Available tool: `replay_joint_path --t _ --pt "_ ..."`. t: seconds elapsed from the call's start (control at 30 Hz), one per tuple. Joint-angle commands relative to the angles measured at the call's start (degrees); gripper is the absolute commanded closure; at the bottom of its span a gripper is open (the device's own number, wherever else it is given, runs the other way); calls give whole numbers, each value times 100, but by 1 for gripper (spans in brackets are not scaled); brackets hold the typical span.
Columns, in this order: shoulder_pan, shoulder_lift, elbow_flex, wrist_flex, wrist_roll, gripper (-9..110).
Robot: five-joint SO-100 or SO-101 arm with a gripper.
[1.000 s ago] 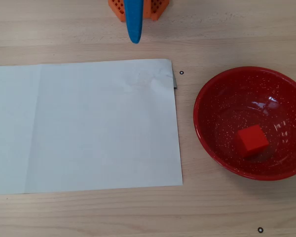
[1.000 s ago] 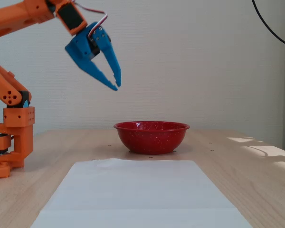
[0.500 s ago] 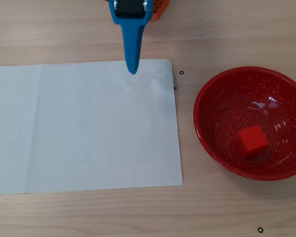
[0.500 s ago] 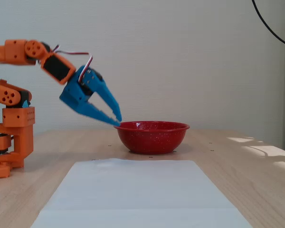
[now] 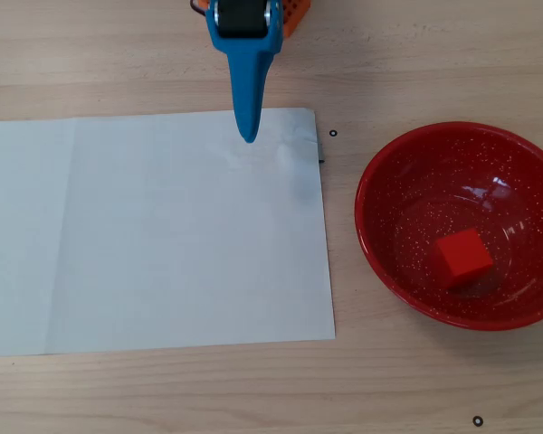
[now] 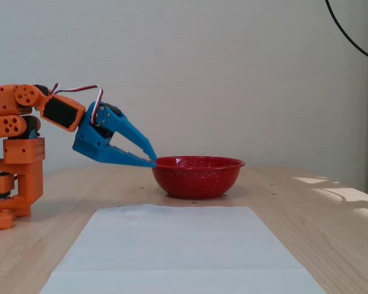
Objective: Grasp the red cube and put it in the red bowl
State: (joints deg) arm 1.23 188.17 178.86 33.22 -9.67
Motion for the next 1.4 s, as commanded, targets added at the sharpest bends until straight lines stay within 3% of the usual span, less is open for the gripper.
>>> replay_joint_path --t 0.0,0.4,1.37 --pt "18 62 105 202 -114 101" --pt "62 62 105 1872 -352 101" --pt "202 44 105 1960 -246 101"
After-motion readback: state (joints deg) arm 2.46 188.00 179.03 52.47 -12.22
